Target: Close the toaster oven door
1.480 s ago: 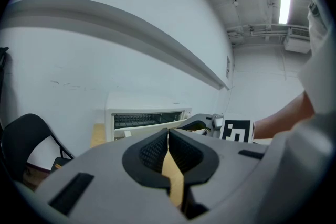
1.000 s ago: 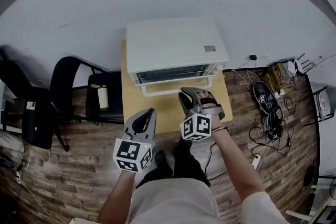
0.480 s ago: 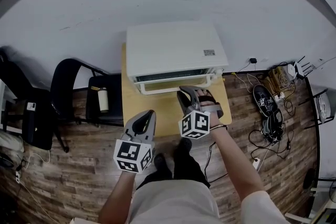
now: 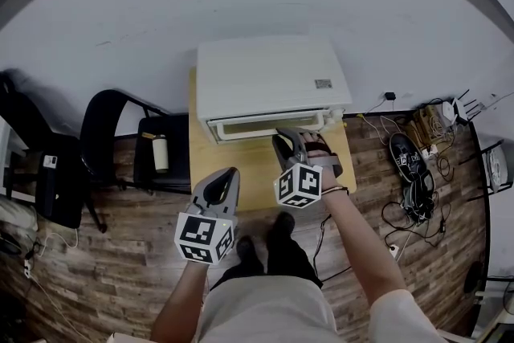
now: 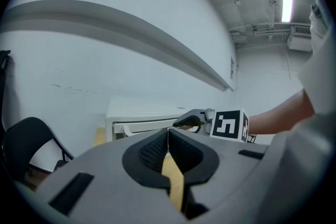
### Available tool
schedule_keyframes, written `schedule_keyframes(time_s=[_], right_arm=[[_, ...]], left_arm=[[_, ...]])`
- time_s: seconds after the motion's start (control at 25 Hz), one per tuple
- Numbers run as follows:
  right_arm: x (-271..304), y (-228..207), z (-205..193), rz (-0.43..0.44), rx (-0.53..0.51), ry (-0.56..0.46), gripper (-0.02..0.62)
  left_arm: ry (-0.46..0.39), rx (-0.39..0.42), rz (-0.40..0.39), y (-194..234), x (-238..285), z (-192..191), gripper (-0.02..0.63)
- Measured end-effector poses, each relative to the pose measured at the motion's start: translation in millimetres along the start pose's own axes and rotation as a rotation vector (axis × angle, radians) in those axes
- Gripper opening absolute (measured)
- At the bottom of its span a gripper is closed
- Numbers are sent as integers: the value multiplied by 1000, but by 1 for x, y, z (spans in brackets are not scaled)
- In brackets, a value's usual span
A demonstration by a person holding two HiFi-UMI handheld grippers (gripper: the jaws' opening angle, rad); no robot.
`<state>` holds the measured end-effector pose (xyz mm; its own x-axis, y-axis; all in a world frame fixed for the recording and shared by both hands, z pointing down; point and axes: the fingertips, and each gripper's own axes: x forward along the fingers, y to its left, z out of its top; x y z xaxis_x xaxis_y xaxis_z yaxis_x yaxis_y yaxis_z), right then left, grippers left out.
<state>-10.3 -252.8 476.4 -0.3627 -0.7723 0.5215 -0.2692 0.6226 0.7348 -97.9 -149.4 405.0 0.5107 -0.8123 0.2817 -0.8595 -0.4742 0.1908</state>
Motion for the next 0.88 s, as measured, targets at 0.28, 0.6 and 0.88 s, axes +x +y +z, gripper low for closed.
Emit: schedule_keyframes(time_s=[0.28,0.6,0.88], right_arm=[[3,-3,0,-1,7,3,73],[4,-7,0,-6,13,2,74],[3,-5,1,-7,18,1,74]], left_arm=[[5,-1,3,0,-1,-1,9],[1,-4,6,-1,-2,-1,9],[3,-6,7,-2,-5,-3,9]])
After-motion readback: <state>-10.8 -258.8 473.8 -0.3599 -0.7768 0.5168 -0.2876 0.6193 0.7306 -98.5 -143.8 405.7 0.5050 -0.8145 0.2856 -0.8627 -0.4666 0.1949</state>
